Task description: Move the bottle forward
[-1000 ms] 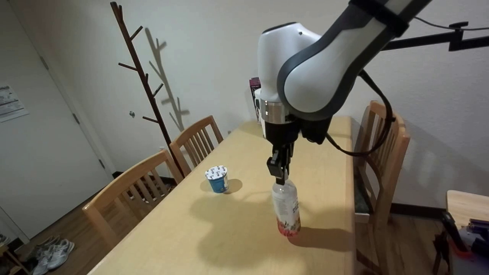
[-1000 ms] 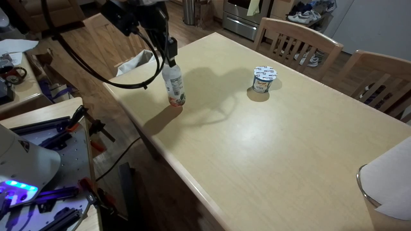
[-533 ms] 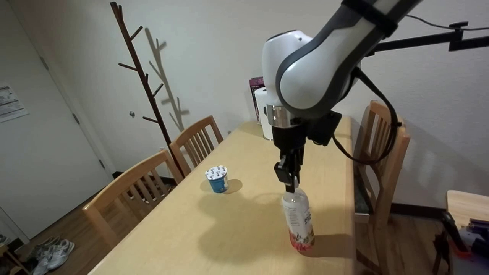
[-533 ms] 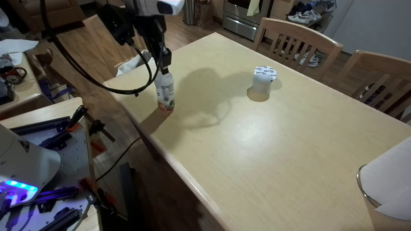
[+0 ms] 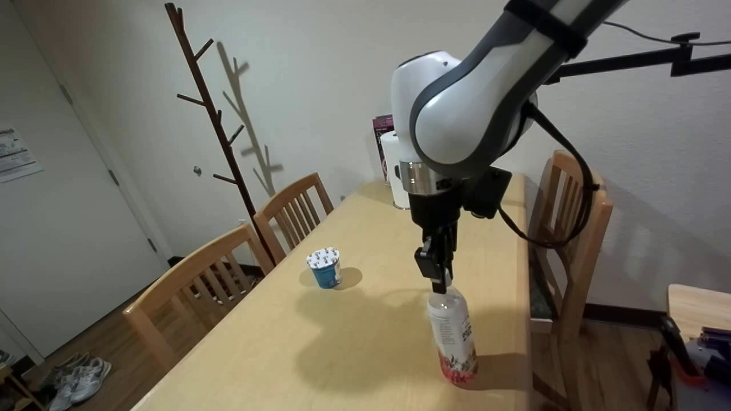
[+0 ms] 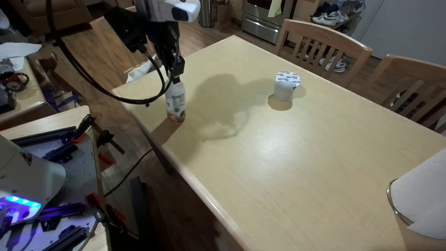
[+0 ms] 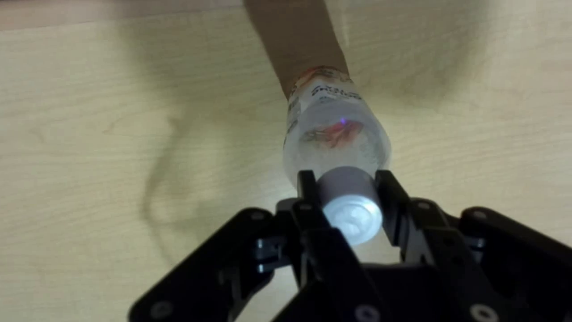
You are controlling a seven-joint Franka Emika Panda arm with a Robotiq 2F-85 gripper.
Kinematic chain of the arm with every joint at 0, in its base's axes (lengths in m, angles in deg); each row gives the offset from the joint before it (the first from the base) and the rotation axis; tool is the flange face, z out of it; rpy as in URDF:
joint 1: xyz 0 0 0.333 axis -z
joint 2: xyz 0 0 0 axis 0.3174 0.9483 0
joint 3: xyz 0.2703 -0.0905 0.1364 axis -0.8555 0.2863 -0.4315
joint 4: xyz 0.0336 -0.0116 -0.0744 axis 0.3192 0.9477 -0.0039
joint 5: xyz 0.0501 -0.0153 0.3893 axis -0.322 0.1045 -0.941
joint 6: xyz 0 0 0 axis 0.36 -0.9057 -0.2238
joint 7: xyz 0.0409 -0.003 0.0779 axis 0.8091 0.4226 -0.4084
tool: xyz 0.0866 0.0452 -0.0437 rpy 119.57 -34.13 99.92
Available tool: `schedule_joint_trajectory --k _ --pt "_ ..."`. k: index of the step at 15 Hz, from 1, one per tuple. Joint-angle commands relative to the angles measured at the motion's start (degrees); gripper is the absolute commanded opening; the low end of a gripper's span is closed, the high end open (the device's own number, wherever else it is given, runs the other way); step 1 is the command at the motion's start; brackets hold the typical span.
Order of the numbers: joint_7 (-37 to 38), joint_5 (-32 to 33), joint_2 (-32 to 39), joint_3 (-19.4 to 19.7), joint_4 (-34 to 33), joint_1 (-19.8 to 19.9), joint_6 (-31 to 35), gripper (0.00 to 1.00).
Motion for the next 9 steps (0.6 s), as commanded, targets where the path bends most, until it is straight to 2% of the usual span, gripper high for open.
schedule_joint_trajectory --k 1,4,9 --pt "-4.8 1.7 1.2 -0.8 -0.7 -0.1 -3.5 0.15" --pt "-4.5 5.1 1.5 -1.5 -1.3 0.1 -5.9 0.15" --pt "1.0 12.8 1.6 -2.8 -1.2 0.7 -6.0 0.15"
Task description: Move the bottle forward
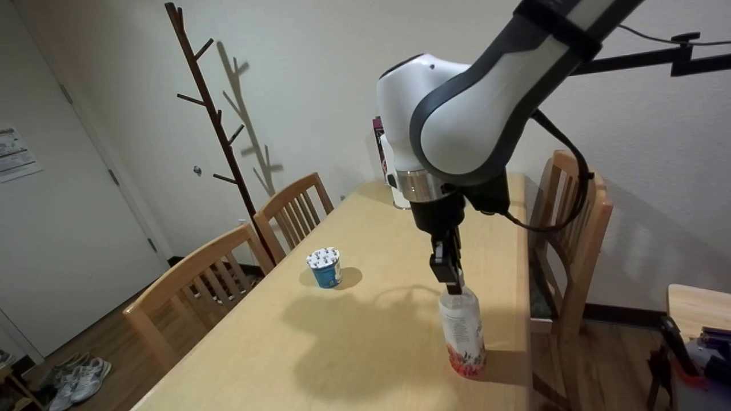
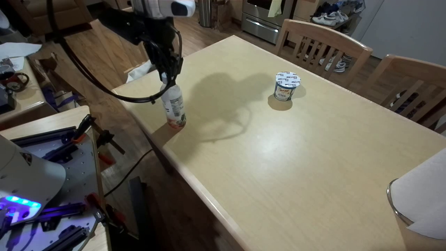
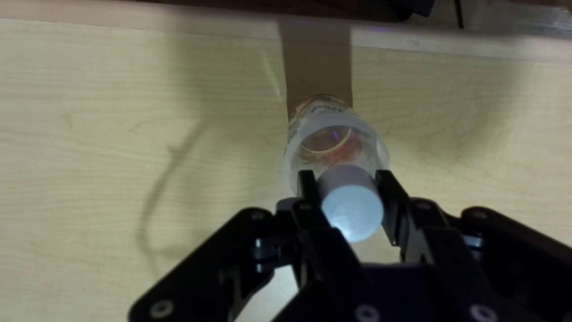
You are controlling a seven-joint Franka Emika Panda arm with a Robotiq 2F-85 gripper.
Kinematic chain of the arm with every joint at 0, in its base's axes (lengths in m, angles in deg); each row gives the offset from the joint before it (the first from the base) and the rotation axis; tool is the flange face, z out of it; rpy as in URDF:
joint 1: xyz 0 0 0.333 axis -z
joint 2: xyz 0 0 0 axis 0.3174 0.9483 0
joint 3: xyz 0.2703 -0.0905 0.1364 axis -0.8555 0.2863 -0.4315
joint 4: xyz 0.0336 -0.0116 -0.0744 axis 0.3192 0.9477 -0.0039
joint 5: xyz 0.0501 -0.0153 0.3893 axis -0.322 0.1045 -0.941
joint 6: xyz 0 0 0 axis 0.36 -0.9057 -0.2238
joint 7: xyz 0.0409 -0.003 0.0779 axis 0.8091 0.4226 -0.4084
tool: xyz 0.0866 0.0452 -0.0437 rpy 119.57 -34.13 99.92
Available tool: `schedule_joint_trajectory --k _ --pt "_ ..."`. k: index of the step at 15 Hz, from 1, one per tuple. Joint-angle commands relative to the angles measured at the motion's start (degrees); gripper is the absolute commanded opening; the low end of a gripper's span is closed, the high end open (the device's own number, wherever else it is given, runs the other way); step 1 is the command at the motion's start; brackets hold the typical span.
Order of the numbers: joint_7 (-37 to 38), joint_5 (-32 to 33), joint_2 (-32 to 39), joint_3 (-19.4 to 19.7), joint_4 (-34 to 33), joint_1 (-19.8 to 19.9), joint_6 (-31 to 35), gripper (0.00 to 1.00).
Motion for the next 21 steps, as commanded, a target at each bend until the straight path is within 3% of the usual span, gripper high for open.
schedule_joint_trajectory --k 1,2,3,10,14,19,21 --pt "3.9 5.0 1.7 -1.1 -0.2 0.6 -0.5 0.15" --pt "4.3 5.4 1.7 -1.1 -0.1 0.7 -0.4 0.15" --pt "4.8 5.5 1.7 -1.1 0.0 0.7 -0.1 0.56" --pt "3.6 -0.1 3.4 -0.3 -1.8 0.6 -0.3 0.99" --pt "4.5 0.3 2.0 0.0 -5.1 0.8 -1.7 1.00" --pt "1.6 -4.7 2.7 0.4 -12.9 0.3 -8.6 1.00" --pt "3.0 -3.0 1.9 0.0 -11.4 0.5 -6.9 1.00"
